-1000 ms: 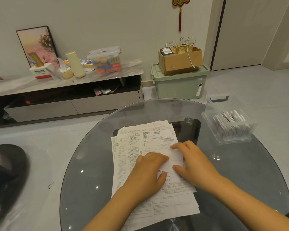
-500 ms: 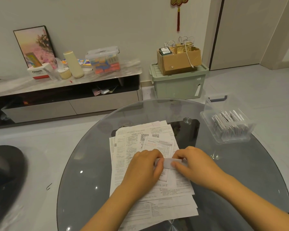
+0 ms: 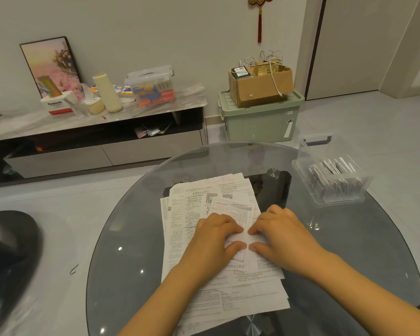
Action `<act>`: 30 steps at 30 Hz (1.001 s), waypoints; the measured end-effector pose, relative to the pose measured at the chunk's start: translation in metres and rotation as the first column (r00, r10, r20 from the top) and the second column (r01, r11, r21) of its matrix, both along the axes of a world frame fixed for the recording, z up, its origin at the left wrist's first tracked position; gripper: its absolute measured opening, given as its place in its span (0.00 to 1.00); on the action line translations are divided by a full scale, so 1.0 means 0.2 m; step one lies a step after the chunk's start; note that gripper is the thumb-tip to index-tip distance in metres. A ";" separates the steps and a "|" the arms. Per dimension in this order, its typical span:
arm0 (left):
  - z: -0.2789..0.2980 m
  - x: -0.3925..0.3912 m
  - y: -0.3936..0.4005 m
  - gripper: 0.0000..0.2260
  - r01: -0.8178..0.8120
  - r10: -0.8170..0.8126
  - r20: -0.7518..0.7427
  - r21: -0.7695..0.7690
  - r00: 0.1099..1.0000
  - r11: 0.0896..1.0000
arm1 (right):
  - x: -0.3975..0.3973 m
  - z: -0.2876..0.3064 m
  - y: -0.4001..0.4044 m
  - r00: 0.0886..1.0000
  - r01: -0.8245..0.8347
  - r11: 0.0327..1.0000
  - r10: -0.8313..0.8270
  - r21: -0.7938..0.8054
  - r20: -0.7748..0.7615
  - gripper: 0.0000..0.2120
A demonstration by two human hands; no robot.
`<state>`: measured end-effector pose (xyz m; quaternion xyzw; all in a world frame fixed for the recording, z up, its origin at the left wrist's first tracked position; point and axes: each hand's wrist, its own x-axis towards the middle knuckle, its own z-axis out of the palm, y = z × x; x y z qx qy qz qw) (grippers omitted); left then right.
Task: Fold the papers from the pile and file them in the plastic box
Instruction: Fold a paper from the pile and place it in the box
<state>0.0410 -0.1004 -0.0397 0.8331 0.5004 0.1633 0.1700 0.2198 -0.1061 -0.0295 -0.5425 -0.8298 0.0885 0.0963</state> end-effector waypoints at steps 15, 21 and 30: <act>0.13 0.06 0.00 0.03 -0.148 0.132 0.168 0.088 0.977 0.985 | 0.05 0.16 -0.02 0.996 0.038 0.984 -0.024 0.174 -0.081 0.12; 0.26 0.23 0.03 0.05 -0.229 0.236 0.331 -0.061 0.914 0.972 | 0.19 0.26 0.01 0.964 0.144 0.986 -0.122 0.077 -0.238 0.07; 0.42 0.53 0.19 0.07 -0.103 0.119 0.373 -0.061 0.920 0.993 | 0.50 0.39 0.04 0.889 0.289 0.953 -0.301 -0.087 -0.345 0.05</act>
